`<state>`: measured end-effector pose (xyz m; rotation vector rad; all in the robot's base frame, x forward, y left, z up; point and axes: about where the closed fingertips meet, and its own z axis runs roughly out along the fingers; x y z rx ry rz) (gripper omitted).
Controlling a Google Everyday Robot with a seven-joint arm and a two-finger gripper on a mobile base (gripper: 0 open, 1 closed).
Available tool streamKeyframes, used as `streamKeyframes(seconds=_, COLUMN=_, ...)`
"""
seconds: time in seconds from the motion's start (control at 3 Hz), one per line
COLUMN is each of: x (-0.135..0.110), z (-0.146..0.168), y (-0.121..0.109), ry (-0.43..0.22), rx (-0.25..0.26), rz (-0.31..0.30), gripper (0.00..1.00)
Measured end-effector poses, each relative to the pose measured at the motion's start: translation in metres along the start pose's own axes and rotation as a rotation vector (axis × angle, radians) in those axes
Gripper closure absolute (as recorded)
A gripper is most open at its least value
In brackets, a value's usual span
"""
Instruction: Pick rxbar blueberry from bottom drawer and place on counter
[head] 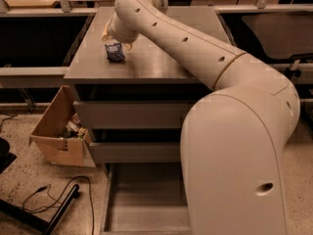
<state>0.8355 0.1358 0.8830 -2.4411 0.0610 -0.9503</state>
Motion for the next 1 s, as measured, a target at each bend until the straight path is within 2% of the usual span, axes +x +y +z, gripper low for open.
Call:
streamKeyframes(seconds=0.33, x=0.001, z=-0.015, y=-0.018, ry=0.01, rx=0.053, rz=-0.034, gripper=0.0)
streamKeyframes(seconds=0.67, x=0.009, z=-0.086, y=-0.052, ry=0.096, rx=0.185, rz=-0.079, gripper=0.0)
streamKeyframes(seconds=1.0, x=-0.01, z=-0.213, y=-0.102, ry=0.256, rx=0.353, rz=-0.126, gripper=0.0)
